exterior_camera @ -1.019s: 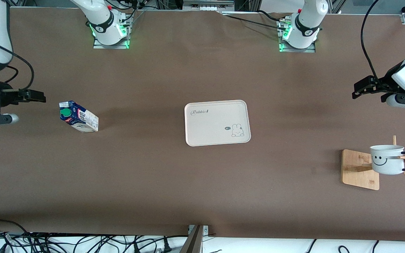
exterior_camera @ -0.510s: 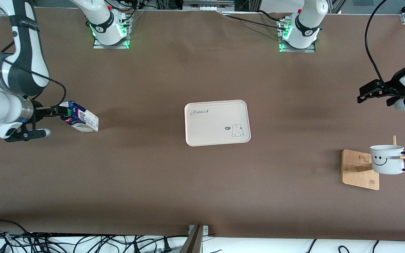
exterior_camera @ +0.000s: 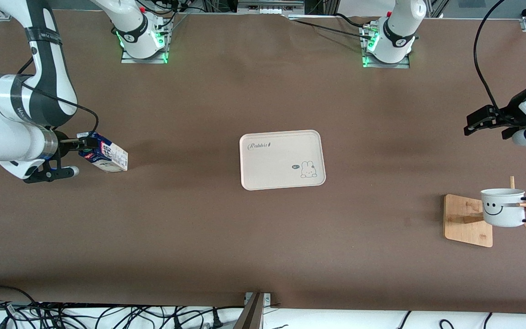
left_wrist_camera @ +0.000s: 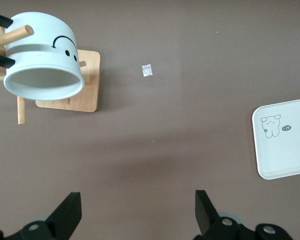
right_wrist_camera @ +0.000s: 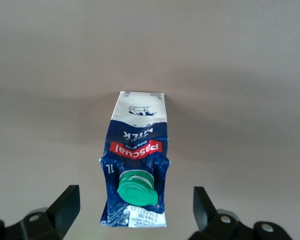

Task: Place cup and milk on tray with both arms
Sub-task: 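Close the right gripper on the milk carton while the left gripper approaches the mug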

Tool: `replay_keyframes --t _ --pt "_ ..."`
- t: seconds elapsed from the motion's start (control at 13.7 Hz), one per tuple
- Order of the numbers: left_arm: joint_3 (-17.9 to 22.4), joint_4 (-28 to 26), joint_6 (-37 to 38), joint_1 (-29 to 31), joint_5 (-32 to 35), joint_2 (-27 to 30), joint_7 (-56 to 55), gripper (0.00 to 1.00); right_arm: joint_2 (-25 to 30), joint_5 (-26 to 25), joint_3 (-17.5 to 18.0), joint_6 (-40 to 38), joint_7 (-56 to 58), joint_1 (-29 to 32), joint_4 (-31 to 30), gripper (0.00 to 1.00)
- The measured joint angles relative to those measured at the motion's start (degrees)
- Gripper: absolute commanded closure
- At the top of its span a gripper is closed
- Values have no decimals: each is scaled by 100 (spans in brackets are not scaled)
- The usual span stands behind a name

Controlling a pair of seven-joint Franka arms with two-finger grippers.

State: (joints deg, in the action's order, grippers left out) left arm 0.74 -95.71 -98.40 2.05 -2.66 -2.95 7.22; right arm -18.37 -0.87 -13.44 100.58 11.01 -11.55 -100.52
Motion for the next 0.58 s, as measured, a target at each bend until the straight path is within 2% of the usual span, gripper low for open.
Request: replay_keyframes --t 0.58 --pt "-3 241 -199 9 48 -299 0 0 168 0 -52 25 -2 8 -375 0"
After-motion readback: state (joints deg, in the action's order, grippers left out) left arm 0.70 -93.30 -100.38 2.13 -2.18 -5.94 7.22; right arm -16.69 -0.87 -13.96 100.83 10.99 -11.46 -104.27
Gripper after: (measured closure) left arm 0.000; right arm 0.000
